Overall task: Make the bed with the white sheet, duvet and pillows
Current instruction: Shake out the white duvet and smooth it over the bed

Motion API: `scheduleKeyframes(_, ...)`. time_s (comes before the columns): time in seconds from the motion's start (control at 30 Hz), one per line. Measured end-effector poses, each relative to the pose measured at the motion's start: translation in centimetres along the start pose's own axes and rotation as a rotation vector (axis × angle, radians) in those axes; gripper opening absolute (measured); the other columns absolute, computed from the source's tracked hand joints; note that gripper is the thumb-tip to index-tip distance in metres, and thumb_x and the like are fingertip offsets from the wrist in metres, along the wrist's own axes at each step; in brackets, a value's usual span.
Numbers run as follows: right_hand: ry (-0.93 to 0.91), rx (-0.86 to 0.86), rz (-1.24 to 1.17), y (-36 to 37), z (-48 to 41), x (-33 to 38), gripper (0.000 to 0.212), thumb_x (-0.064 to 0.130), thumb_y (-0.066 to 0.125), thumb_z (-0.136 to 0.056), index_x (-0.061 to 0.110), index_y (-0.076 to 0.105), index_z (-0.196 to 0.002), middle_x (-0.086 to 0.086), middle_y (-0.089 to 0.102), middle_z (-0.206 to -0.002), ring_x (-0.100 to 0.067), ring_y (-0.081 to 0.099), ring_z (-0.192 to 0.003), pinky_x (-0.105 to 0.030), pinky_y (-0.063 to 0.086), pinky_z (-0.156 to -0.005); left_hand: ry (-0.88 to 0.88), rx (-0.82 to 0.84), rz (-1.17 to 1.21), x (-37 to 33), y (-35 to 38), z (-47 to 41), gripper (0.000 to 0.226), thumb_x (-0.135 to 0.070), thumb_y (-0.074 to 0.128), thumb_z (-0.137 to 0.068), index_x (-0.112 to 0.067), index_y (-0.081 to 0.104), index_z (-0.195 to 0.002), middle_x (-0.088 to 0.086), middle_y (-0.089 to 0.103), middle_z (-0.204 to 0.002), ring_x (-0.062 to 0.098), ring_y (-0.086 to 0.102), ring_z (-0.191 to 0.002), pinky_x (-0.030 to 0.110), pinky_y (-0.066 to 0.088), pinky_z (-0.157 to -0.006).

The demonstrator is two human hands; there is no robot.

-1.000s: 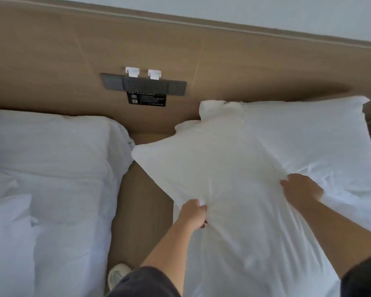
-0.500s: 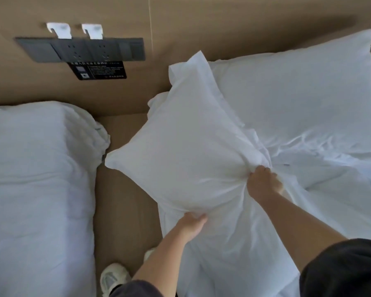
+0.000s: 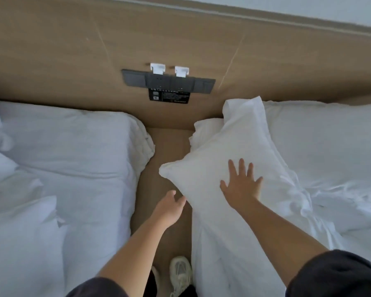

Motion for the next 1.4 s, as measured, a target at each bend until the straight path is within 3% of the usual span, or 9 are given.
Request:
scheduleKeyframes(0.17, -0.226, -0.048, 0.089, -6.2, -0.1, 15.2, 0.072, 0.061, 0.021, -0.098, 0.028, -0.009, -0.155, -0.007, -0.009, -0.164, -0.035, -0.002, -0.150, -0.056, 0.017, -0.117, -0.092, -0.168, 0.046, 7.5, -13.3, 0.3, 0.057, -0.041, 0.041, -0.101, -0.013, 0.028, -0.149, 0.010, 0.038, -0.151, 0.027, 0.039, -0.137, 0.033, 0.033, -0.109)
scheduleKeyframes(0.37, -0.570, -0.074, 0.095, -10.9, -0.9, 37.3, 0.070, 0.055, 0.026, -0.100, 0.030, -0.010, -0.154, -0.003, -0.006, -0.164, -0.032, -0.001, -0.150, -0.054, 0.022, -0.116, -0.225, -0.462, 0.211, 19.0, -29.9, 0.4, 0.054, -0.037, 0.046, -0.099, -0.012, 0.035, -0.145, 0.015, 0.048, -0.141, 0.031, 0.050, -0.126, 0.035, 0.041, -0.103)
scheduleKeyframes(0.57, -0.811, -0.078, 0.107, -12.4, -2.3, 56.5, 0.069, 0.051, 0.031, -0.101, 0.033, -0.010, -0.154, -0.002, -0.007, -0.164, -0.032, 0.000, -0.150, -0.053, 0.024, -0.113, -0.318, -0.760, 0.171, 29.0, -40.9, -1.7, 0.071, -0.041, 0.054, -0.094, -0.014, 0.022, -0.152, 0.013, 0.020, -0.158, 0.031, 0.019, -0.145, 0.043, 0.024, -0.114)
scheduleKeyframes(0.8, -0.985, -0.175, 0.046, -13.5, -7.8, 74.8, 0.075, 0.050, 0.042, -0.098, 0.036, -0.006, -0.154, -0.001, -0.004, -0.163, -0.035, 0.005, -0.149, -0.055, 0.029, -0.109, -0.490, -0.906, 0.108, 36.2, -48.8, -9.7, 0.112, -0.067, 0.062, -0.078, -0.033, -0.017, -0.151, 0.006, -0.023, -0.159, 0.034, -0.015, -0.147, 0.067, 0.014, -0.109)
scheduleKeyframes(0.97, -1.077, -0.310, -0.144, -15.3, -12.7, 84.0, 0.088, 0.047, 0.058, -0.092, 0.035, -0.005, -0.154, -0.009, -0.010, -0.162, -0.035, 0.019, -0.143, -0.043, 0.040, -0.099, -0.652, -0.902, 0.084, 44.0, -51.4, -17.0, 0.111, -0.070, 0.058, -0.077, -0.037, -0.021, -0.149, 0.009, -0.027, -0.157, 0.035, -0.018, -0.146, 0.074, 0.014, -0.105)
scheduleKeyframes(1.17, -1.241, -0.353, -0.263, -17.6, -16.3, 91.8, 0.115, 0.042, 0.080, -0.075, 0.041, -0.004, -0.153, -0.011, -0.023, -0.159, -0.034, 0.006, -0.148, -0.044, 0.031, -0.112, -0.684, -0.791, 0.102, 50.8, -50.3, -22.9, 0.113, -0.082, 0.049, -0.072, -0.039, -0.023, -0.148, 0.005, -0.032, -0.155, 0.032, -0.024, -0.144, 0.077, 0.010, -0.103)
scheduleKeyframes(1.23, -1.273, -0.267, -0.453, -18.3, -16.7, 93.7, 0.117, 0.035, 0.085, -0.070, 0.039, 0.003, -0.154, -0.016, -0.016, -0.159, -0.029, 0.011, -0.147, -0.032, 0.025, -0.113, -0.693, -0.768, 0.107, 51.4, -51.8, -23.7, 0.120, -0.085, 0.049, -0.068, -0.035, -0.025, -0.148, 0.003, -0.030, -0.156, 0.033, -0.026, -0.143, 0.079, 0.008, -0.101)
scheduleKeyframes(1.3, -1.281, -0.134, -0.666, -18.2, -16.3, 95.1, 0.110, 0.030, 0.088, -0.067, 0.035, 0.016, -0.150, -0.013, 0.012, -0.154, -0.021, 0.030, -0.133, -0.022, 0.029, -0.102, -0.697, -0.732, 0.070, 51.5, -53.0, -23.8, 0.124, -0.085, 0.050, -0.066, -0.032, -0.026, -0.148, 0.004, -0.028, -0.157, 0.034, -0.027, -0.143, 0.080, 0.008, -0.100)
scheduleKeyframes(1.4, -1.190, -0.107, -0.914, -17.4, -15.9, 97.1, 0.071, 0.024, 0.085, -0.070, 0.025, 0.037, -0.122, -0.005, 0.046, -0.125, -0.018, 0.050, -0.100, -0.018, 0.037, -0.081, -0.695, -0.721, 0.038, 51.7, -53.3, -24.2, 0.122, -0.084, 0.050, -0.068, -0.032, -0.026, -0.148, 0.004, -0.028, -0.156, 0.036, -0.027, -0.142, 0.080, 0.009, -0.100)
Point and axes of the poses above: each hand's wrist, its own z-axis away from the middle knuckle, its own y-axis out of the palm, x = y × z, the point moved 1 cm from there along -z, towards the middle knuckle
